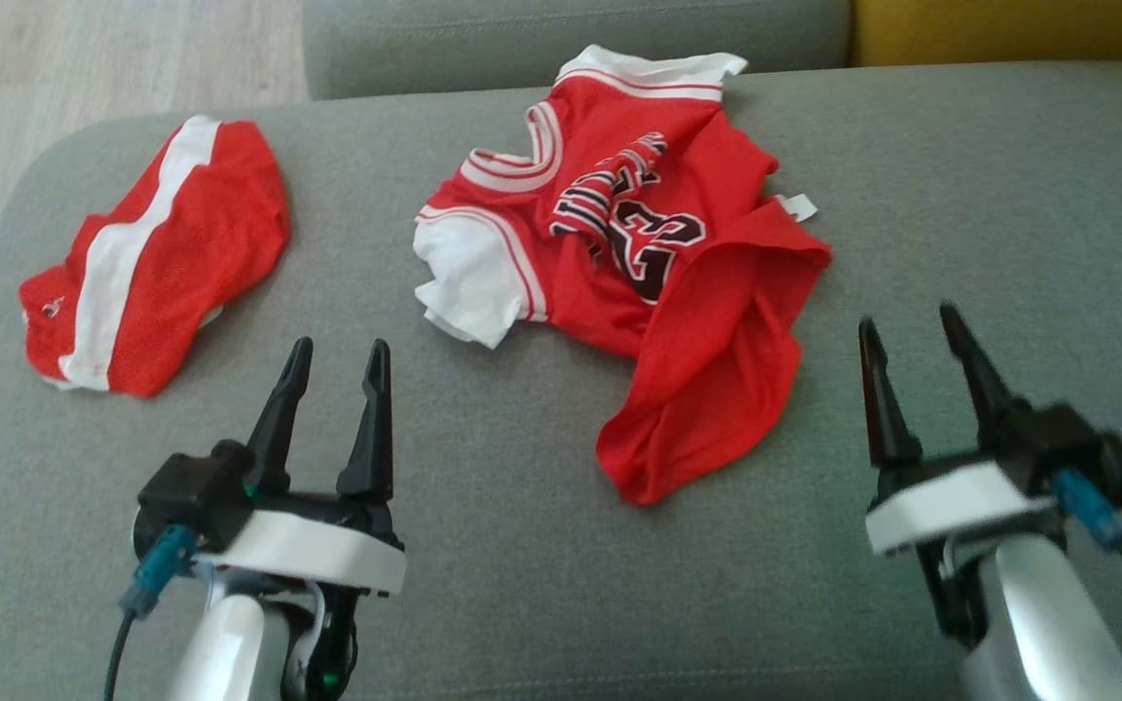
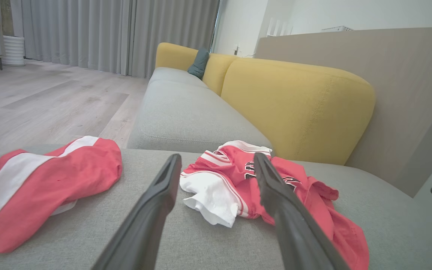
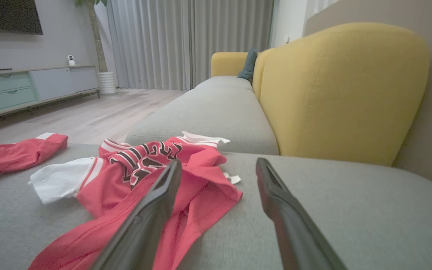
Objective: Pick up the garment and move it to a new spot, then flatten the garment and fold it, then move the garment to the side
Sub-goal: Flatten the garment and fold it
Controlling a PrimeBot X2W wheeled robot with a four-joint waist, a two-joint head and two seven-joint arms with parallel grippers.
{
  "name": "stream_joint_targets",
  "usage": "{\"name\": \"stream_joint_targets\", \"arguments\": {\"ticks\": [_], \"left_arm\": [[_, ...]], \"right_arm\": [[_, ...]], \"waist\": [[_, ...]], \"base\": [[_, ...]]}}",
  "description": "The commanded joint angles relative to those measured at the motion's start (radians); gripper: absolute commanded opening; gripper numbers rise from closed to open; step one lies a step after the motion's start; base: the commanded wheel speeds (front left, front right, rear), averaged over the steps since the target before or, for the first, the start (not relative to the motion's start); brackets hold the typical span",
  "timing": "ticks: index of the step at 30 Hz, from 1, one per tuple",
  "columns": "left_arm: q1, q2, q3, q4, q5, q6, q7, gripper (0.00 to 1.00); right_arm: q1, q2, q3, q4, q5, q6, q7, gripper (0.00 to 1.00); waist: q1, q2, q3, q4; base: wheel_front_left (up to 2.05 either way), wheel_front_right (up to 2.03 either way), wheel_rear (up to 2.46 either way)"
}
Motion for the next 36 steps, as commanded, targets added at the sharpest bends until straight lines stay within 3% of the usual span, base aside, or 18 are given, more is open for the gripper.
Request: {"name": "stream_joint_targets", "arguments": {"ticks": [1, 13, 21, 29, 36], "left_arm": [[-0.018, 0.008, 0.035, -0.035, 0.011, 0.002, -0.005, 1.0], [-0.01, 0.008, 0.034, -0.036, 0.023, -0.007, -0.005, 1.0], [-0.024, 0.008, 0.024, -0.031, 0.02, -0.01, -0.005, 1.0], [-0.038, 0.008, 0.01, -0.027, 0.008, -0.007, -0.005, 1.0], [-0.048, 0.008, -0.009, -0.021, -0.006, -0.003, -0.005, 1.0]], "right_arm": [[0.001, 0.011, 0.032, -0.054, 0.039, -0.001, -0.011, 1.0], [0.077, 0.011, 0.086, -0.122, 0.079, -0.001, -0.01, 1.0], [0.058, 0.011, 0.136, -0.128, 0.08, -0.001, 0.011, 1.0], [-0.028, 0.011, 0.16, -0.024, 0.083, -0.001, 0.087, 1.0], [-0.151, 0.011, 0.059, 0.114, 0.041, -0.001, 0.114, 1.0]], "waist": [[0.0001, 0.0, -0.011, -0.014], [0.0001, 0.0, -0.009, -0.028], [0.0001, 0.0, 0.007, 0.005], [0.0001, 0.0, 0.034, 0.073], [0.0001, 0.0, 0.069, 0.141]], "base": [[0.0, 0.0, 0.0], [0.0, 0.0, 0.0], [0.0, 0.0, 0.0], [0.0, 0.0, 0.0], [0.0, 0.0, 0.0]]}}
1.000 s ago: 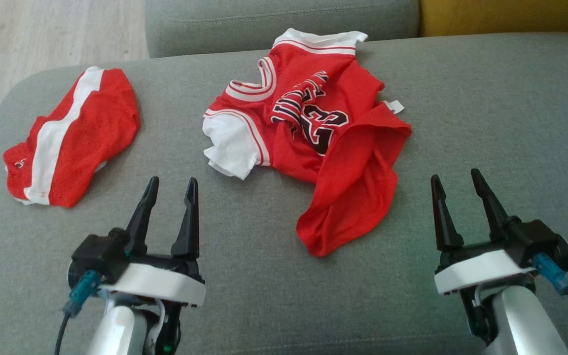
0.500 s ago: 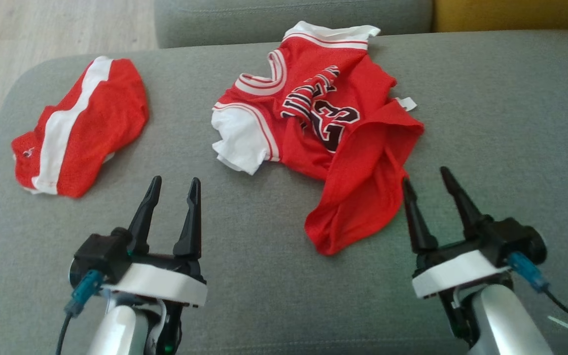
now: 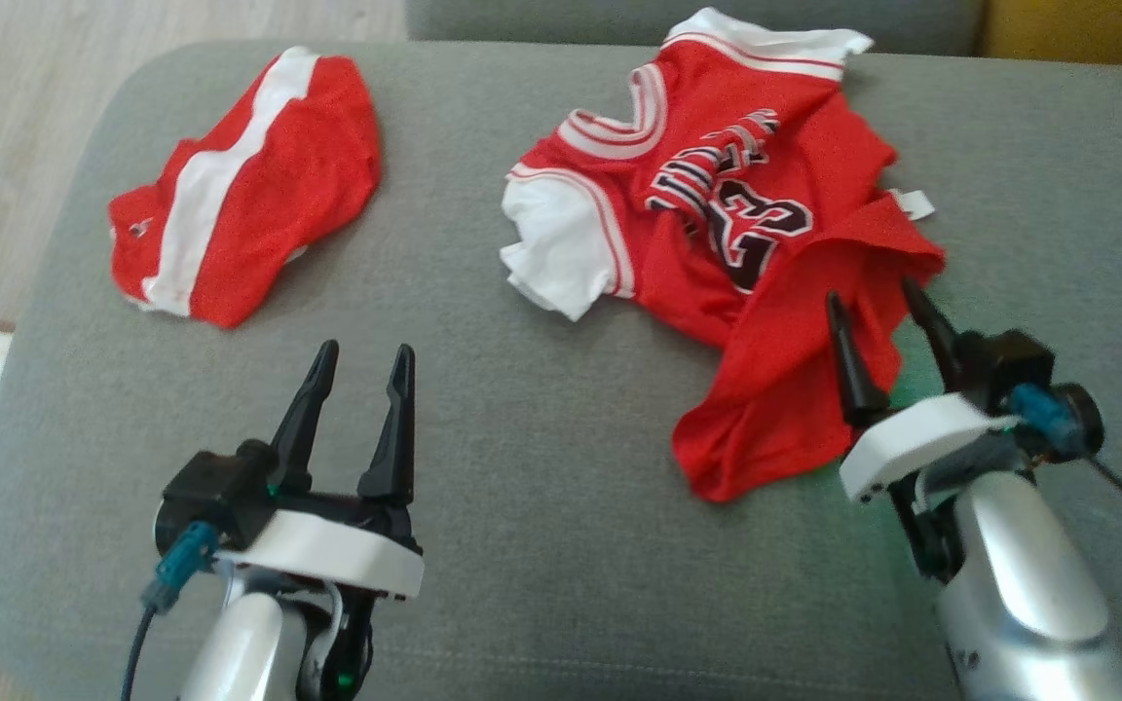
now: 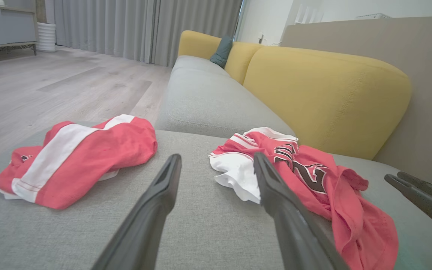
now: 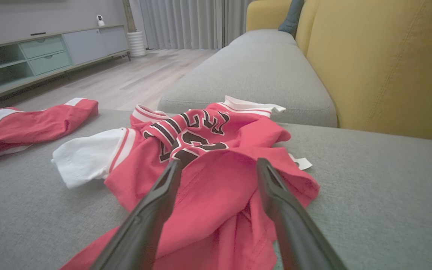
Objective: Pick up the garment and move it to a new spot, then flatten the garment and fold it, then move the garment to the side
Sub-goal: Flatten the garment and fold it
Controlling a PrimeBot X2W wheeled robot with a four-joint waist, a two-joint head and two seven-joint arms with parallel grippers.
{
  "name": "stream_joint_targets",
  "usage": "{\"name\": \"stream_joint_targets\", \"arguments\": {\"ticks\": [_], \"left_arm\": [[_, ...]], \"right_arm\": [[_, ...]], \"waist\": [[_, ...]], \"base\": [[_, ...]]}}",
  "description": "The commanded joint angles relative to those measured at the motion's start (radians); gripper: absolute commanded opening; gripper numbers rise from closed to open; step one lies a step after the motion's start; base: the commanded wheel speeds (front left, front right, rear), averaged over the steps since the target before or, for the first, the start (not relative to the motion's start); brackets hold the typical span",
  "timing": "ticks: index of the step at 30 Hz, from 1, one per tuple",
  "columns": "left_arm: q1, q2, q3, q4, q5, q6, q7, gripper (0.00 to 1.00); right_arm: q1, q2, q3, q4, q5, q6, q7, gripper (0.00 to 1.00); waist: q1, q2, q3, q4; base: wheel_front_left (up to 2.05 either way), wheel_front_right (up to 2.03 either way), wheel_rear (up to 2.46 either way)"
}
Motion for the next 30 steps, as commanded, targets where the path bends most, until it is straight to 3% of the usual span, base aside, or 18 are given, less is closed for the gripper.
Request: {"name": "stream_joint_targets", "arguments": {"ticks": [1, 6, 15, 30], "left_arm": [[-0.05, 0.007, 0.024, -0.03, -0.007, 0.003, -0.005, 1.0], [-0.058, 0.007, 0.02, -0.025, -0.012, 0.002, -0.005, 1.0], [-0.068, 0.007, 0.013, -0.024, -0.018, 0.003, -0.005, 1.0], [-0.102, 0.007, 0.006, -0.027, -0.023, -0.002, -0.005, 1.0]], "right_arm": [[-0.044, 0.001, 0.011, -0.012, 0.007, -0.001, -0.001, 1.0], [-0.129, 0.001, -0.057, 0.086, 0.006, -0.001, -0.014, 1.0], [-0.183, 0.001, -0.231, 0.111, -0.39, -0.001, -0.005, 1.0], [-0.235, 0.001, -0.268, 0.114, -0.628, -0.001, 0.006, 1.0]], "waist": [[0.0, 0.0, 0.017, 0.024], [0.0, 0.0, 0.036, 0.059], [0.0, 0.0, 0.054, 0.084], [0.0, 0.0, 0.11, 0.078]], "base": [[0.0, 0.0, 0.0], [0.0, 0.0, 0.0], [0.0, 0.0, 0.0], [0.0, 0.0, 0.0]]}}
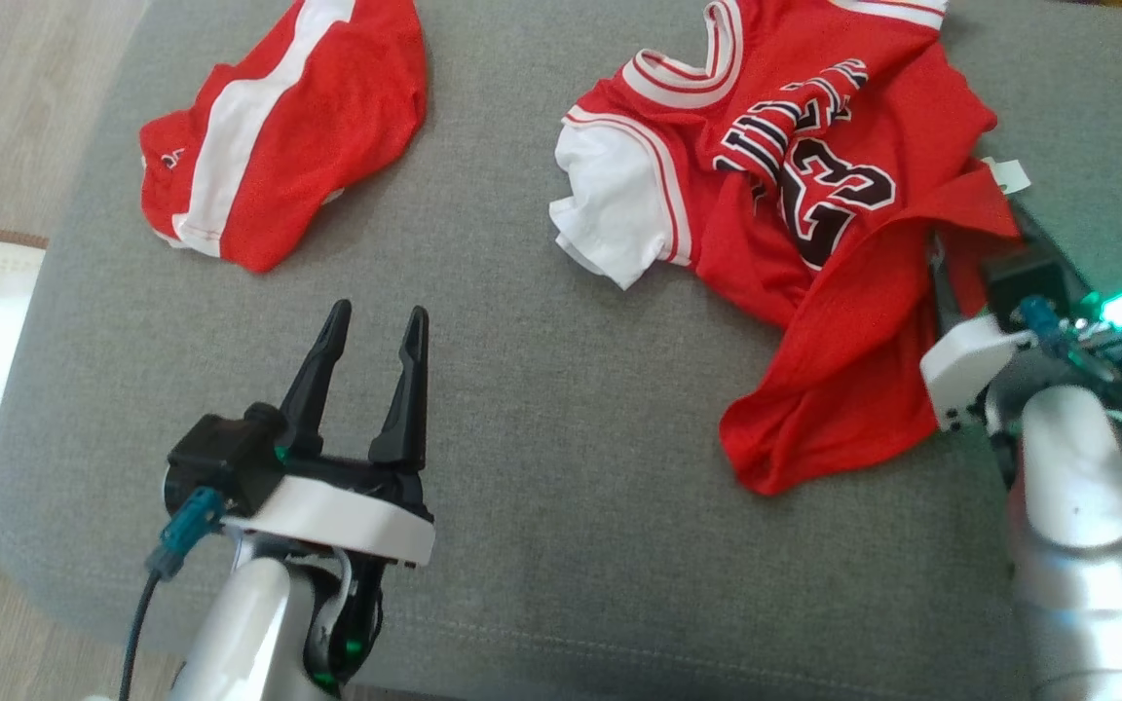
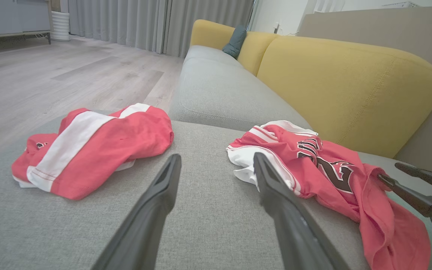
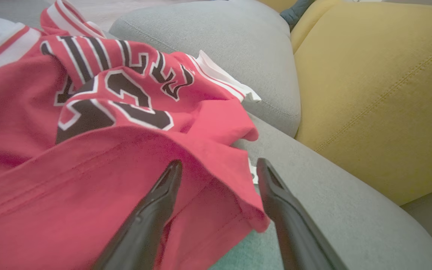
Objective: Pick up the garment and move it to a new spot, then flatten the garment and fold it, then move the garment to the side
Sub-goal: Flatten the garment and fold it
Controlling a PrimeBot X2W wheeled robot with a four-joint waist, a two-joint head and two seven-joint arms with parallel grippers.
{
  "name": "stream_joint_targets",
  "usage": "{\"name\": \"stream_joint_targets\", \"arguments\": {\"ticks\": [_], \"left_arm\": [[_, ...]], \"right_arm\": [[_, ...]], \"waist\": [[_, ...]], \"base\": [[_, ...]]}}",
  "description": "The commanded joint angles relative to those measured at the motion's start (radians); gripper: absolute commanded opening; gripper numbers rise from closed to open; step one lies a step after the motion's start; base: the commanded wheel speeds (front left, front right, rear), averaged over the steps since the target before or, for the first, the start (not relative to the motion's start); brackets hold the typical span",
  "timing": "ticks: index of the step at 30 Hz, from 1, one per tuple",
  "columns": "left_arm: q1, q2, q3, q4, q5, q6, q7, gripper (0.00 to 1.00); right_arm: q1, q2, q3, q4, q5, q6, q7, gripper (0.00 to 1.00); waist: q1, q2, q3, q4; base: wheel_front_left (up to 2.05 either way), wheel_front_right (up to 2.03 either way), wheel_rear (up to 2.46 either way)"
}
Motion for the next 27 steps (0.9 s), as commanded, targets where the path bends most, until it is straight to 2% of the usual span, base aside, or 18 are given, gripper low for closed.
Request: {"name": "stream_joint_targets", "arguments": {"ticks": [1, 2, 3, 4, 8, 13, 19, 27], "left_arm": [[-0.037, 0.008, 0.031, -0.034, -0.006, -0.002, -0.005, 1.0], [-0.039, 0.008, 0.031, -0.034, -0.007, -0.002, -0.005, 1.0], [-0.042, 0.008, 0.031, -0.035, -0.007, -0.002, -0.005, 1.0], [-0.044, 0.008, 0.032, -0.036, -0.008, -0.001, -0.005, 1.0], [-0.048, 0.008, 0.032, -0.035, -0.012, -0.001, -0.005, 1.0], [-0.053, 0.008, 0.035, -0.035, -0.015, -0.001, -0.005, 1.0], [-0.059, 0.008, 0.039, -0.035, -0.017, -0.005, -0.005, 1.0], [-0.074, 0.008, 0.034, -0.035, -0.016, -0.016, -0.005, 1.0]], "right_arm": [[-0.051, 0.001, 0.012, -0.03, -0.012, -0.001, -0.007, 1.0], [-0.061, 0.001, 0.003, -0.029, -0.019, -0.001, -0.009, 1.0], [-0.072, 0.001, -0.009, -0.027, -0.026, -0.001, -0.008, 0.74], [-0.082, 0.001, -0.02, -0.025, -0.034, -0.001, -0.009, 0.0], [-0.124, -0.012, -0.067, -0.015, -0.055, -0.001, -0.007, 0.0], [-0.184, -0.072, -0.131, 0.007, -0.055, -0.001, 0.001, 0.0], [-0.275, -0.183, -0.168, 0.045, -0.028, -0.001, 0.03, 0.0], [-0.434, -0.34, -0.112, 0.081, -0.033, -0.001, 0.088, 0.0]], "waist": [[0.0, 0.0, 0.008, 0.001], [0.0, 0.0, 0.013, 0.001], [0.0, 0.0, 0.019, 0.001], [0.0, 0.0, 0.024, 0.0], [0.0, 0.0, 0.04, -0.005], [0.0, 0.0, 0.05, -0.013], [0.0, 0.0, 0.058, -0.017], [0.0, 0.0, 0.097, -0.003]], "base": [[0.0, 0.0, 0.0], [0.0, 0.0, 0.0], [0.0, 0.0, 0.0], [0.0, 0.0, 0.0], [0.0, 0.0, 0.0], [0.0, 0.0, 0.0], [0.0, 0.0, 0.0], [0.0, 0.0, 0.0]]}}
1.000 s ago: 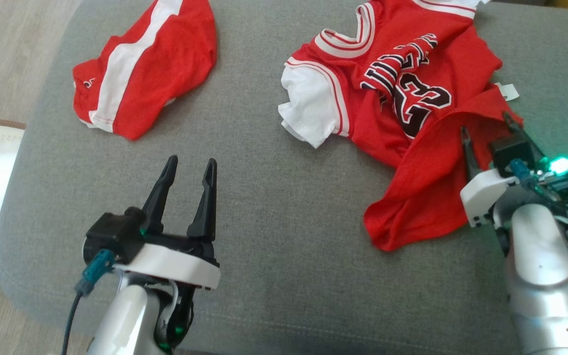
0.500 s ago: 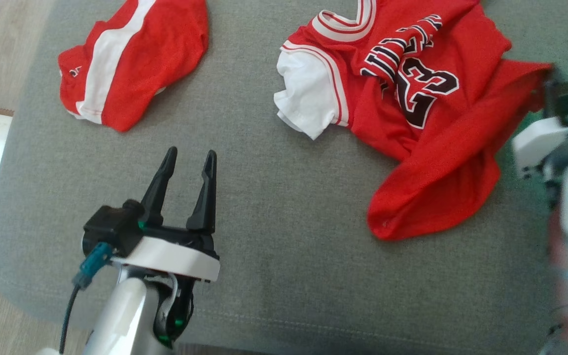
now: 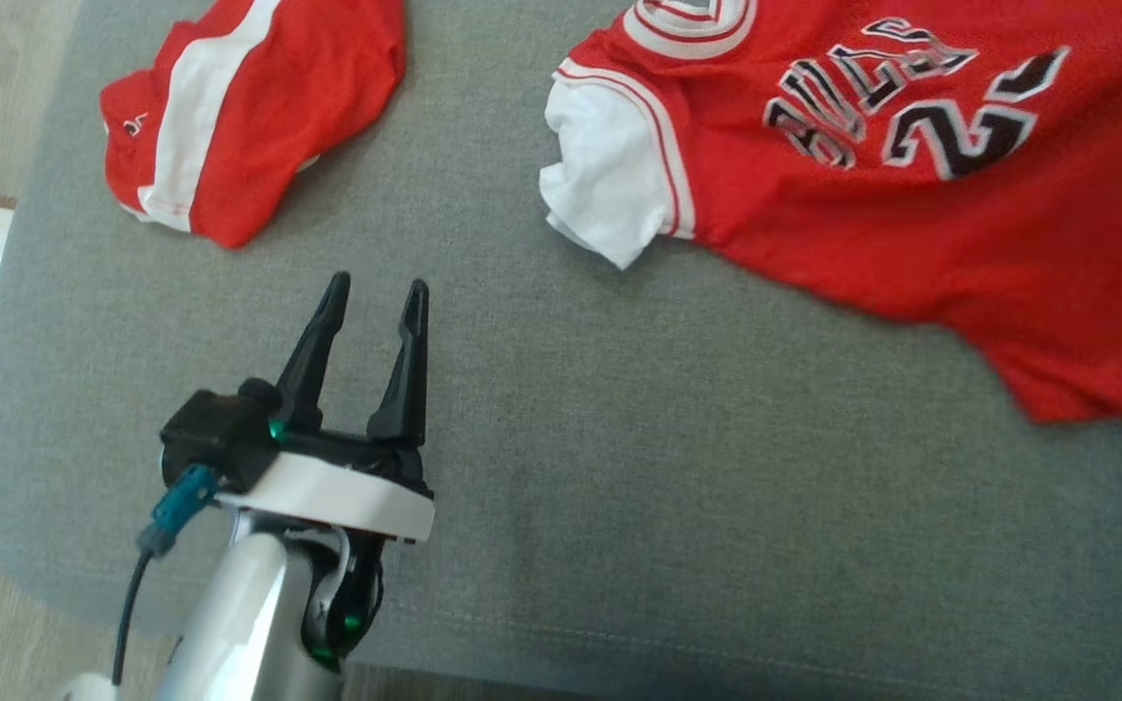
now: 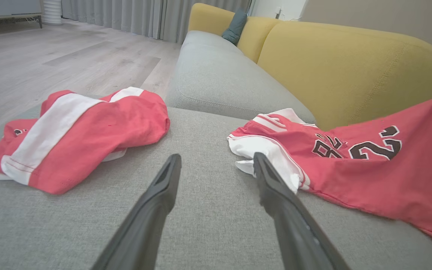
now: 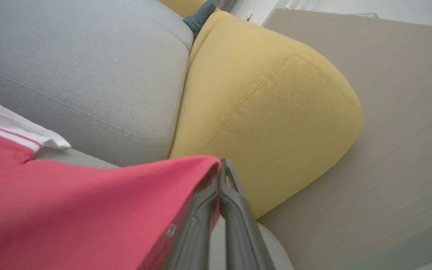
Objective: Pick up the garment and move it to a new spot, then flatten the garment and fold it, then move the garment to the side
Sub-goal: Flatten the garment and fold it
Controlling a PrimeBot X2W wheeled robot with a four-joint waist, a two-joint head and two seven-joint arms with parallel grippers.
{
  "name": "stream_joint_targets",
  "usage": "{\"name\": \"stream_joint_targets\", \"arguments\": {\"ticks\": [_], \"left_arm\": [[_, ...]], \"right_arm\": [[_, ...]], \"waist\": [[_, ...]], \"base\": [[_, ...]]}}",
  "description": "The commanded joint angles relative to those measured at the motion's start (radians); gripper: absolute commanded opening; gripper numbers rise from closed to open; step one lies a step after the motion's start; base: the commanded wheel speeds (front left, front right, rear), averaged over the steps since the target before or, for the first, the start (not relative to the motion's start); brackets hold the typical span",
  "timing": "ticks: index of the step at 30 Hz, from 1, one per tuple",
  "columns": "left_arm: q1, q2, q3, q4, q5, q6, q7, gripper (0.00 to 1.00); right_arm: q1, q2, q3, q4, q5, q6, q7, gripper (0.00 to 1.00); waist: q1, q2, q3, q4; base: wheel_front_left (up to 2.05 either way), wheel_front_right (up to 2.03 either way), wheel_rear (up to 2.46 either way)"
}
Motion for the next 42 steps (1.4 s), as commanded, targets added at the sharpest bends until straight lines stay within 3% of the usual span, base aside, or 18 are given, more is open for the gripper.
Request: {"name": "stream_joint_targets", "arguments": {"ticks": [1, 7, 8, 9, 10, 17, 29, 37, 42], "left_arm": [[-0.039, 0.008, 0.032, -0.034, -0.002, -0.008, -0.005, 1.0], [-0.051, 0.008, 0.024, -0.032, -0.005, -0.013, -0.005, 1.0], [-0.053, 0.008, 0.024, -0.031, -0.006, -0.013, -0.005, 1.0], [-0.055, 0.008, 0.024, -0.03, -0.006, -0.014, -0.005, 1.0], [-0.056, 0.008, 0.025, -0.029, -0.007, -0.014, -0.005, 1.0], [-0.053, 0.008, 0.033, -0.023, -0.003, -0.008, -0.005, 1.0], [-0.014, 0.008, 0.072, -0.029, 0.025, -0.006, -0.005, 1.0], [0.02, 0.008, 0.089, -0.032, 0.034, 0.0, -0.005, 1.0], [0.042, 0.008, 0.095, -0.04, 0.028, 0.008, -0.005, 1.0]], "right_arm": [[-0.049, -0.029, 0.028, -0.025, -0.004, -0.001, 0.009, 0.0], [-0.128, -0.086, 0.049, 0.005, -0.015, -0.001, 0.044, 0.0], [-0.139, -0.092, 0.05, 0.007, -0.019, -0.001, 0.047, 0.21], [-0.147, -0.093, 0.049, 0.01, -0.021, -0.001, 0.049, 0.88], [-0.154, -0.092, 0.045, 0.015, -0.023, -0.001, 0.052, 1.0], [-0.144, -0.037, 0.004, 0.039, -0.027, -0.001, 0.012, 1.0], [-0.03, 0.155, -0.039, 0.037, 0.07, -0.001, -0.145, 1.0], [0.099, 0.273, 0.04, -0.023, 0.213, -0.001, -0.197, 1.0], [0.236, 0.311, 0.121, -0.116, 0.342, -0.001, -0.211, 1.0]], "waist": [[-0.0001, 0.0, 0.012, 0.009], [-0.0001, 0.0, 0.034, 0.029], [-0.0001, 0.0, 0.037, 0.031], [-0.0001, 0.0, 0.039, 0.033], [-0.0001, 0.0, 0.039, 0.033], [-0.0001, 0.0, 0.004, 0.009], [-0.0001, 0.0, -0.112, -0.095], [-0.0001, 0.0, -0.187, -0.151], [-0.0001, 0.0, -0.217, -0.172]], "base": [[0.0, 0.0, 0.0], [0.0, 0.0, 0.0], [0.0, 0.0, 0.0], [0.0, 0.0, 0.0], [0.0, 0.0, 0.0], [0.0, 0.0, 0.0], [0.0, 0.0, 0.0], [0.0, 0.0, 0.0], [0.0, 0.0, 0.0]]}}
